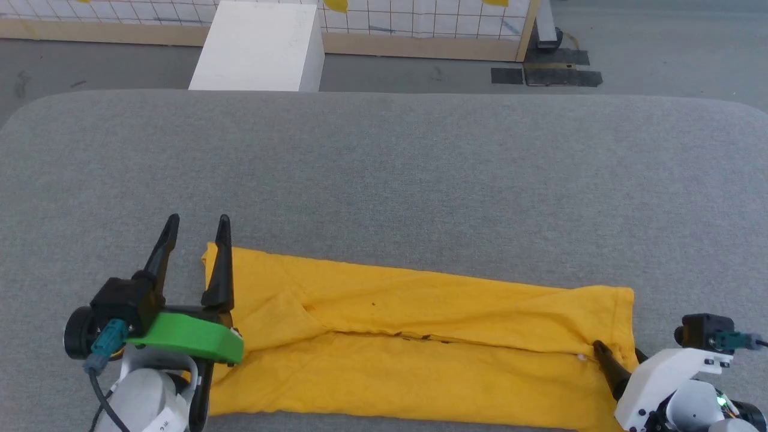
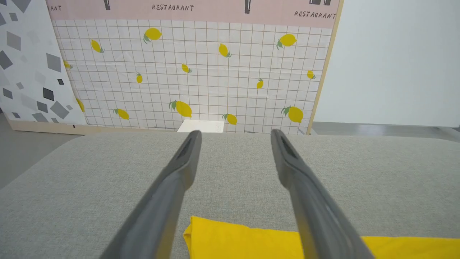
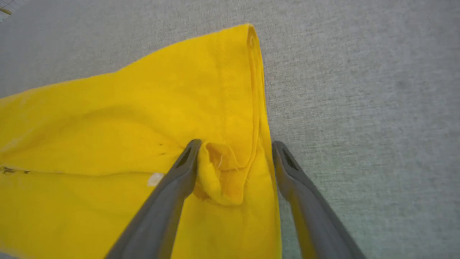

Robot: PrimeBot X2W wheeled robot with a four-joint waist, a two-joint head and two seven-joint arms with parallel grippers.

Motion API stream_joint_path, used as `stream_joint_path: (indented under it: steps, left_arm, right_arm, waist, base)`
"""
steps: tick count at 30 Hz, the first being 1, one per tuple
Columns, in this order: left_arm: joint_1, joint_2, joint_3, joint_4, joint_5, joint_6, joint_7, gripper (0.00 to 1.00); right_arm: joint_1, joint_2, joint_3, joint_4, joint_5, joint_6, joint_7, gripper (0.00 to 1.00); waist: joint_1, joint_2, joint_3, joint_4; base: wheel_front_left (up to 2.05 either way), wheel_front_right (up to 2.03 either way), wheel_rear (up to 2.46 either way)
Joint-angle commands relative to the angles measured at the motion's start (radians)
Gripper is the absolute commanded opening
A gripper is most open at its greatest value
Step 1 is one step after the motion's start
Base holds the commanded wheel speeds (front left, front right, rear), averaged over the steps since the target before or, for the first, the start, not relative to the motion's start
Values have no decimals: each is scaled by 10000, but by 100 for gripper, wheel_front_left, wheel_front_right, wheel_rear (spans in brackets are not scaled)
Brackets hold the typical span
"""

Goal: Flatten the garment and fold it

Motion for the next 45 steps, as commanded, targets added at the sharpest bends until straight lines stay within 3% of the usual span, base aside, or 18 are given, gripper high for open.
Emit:
stream_joint_path:
  steps: [1, 3, 4, 5, 6, 8, 9, 17, 19, 24, 30, 31, 34, 40, 45]
  left_arm:
    - [-157, -92, 70, 89, 130, -110, -46, 100]
    - [-153, -188, 130, 207, 204, -219, -46, 100]
    - [-148, -235, 169, 263, 237, -274, -46, 100]
    - [-143, -266, 203, 300, 268, -313, -46, 100]
    - [-130, -308, 248, 352, 289, -362, -46, 100]
    - [-105, -366, 333, 416, 339, -442, -46, 100]
    - [-89, -389, 374, 440, 364, -469, -46, 100]
    - [43, -581, 683, 548, 531, -667, -47, 100]
    - [42, -657, 755, 583, 617, -752, -47, 100]
    - [7, -753, 805, 643, 690, -852, -47, 100]
    - [-26, -869, 821, 732, 765, -953, -47, 100]
    - [-12, -896, 845, 762, 788, -993, -47, 100]
    - [3, -897, 874, 782, 817, -1029, -47, 100]
    - [31, -887, 945, 771, 842, -1080, -47, 100]
    - [-37, -920, 920, 801, 867, -1111, -47, 100]
  right_arm:
    - [11, 65, 190, 208, -53, -13, 389, 100]
    - [99, 66, 347, 208, -50, -13, 875, 100]
    - [160, 66, 422, 153, 18, -13, 1097, 84]
    - [214, 66, 470, 92, 34, -13, 1247, 49]
    - [275, 66, 499, -20, -7, -13, 1371, 38]
    - [356, 66, 454, -230, 15, -13, 1432, 4]
    - [375, 66, 411, -317, -12, -13, 1415, 0]
    - [152, 66, -604, -875, -561, -13, 1124, 0]
    - [-210, 66, -1818, -1086, -1790, -13, 1045, 0]
    - [-755, 66, -3343, -1184, -3434, -13, 792, 0]
    - [-1094, 66, -4454, -919, -4274, -13, 787, 0]
    - [-1023, 66, -4387, -792, -3619, -13, 1569, 0]
    - [-670, 66, -4053, -1498, -3157, -13, 2555, 0]
    - [335, 66, -2694, -4931, -1149, -13, 4312, 0]
    - [1069, 66, -423, -7738, -383, -13, 5357, 0]
  waist:
    - [0, 0, 7, 14]
    - [0, 0, 30, 28]
    - [0, 0, 46, 34]
    - [0, 0, 56, 35]
    - [0, 0, 66, 34]
    - [0, 0, 69, 27]
    - [0, 0, 65, 19]
    - [0, 0, 2, -44]
    - [0, 0, 38, -45]
    - [0, 0, 114, -30]
    - [0, 0, 149, 29]
    - [0, 0, 152, 42]
    - [0, 0, 144, 72]
    - [0, 0, 127, 156]
    - [0, 0, 154, 306]
  base:
    - [0, 0, 0]
    - [0, 0, 0]
    - [0, 0, 0]
    - [0, 0, 0]
    - [0, 0, 0]
    - [0, 0, 0]
    - [0, 0, 0]
    - [0, 0, 0]
    - [0, 0, 0]
    - [0, 0, 0]
    - [0, 0, 0]
    - [0, 0, 0]
    - [0, 0, 0]
    - [0, 0, 0]
    - [0, 0, 0]
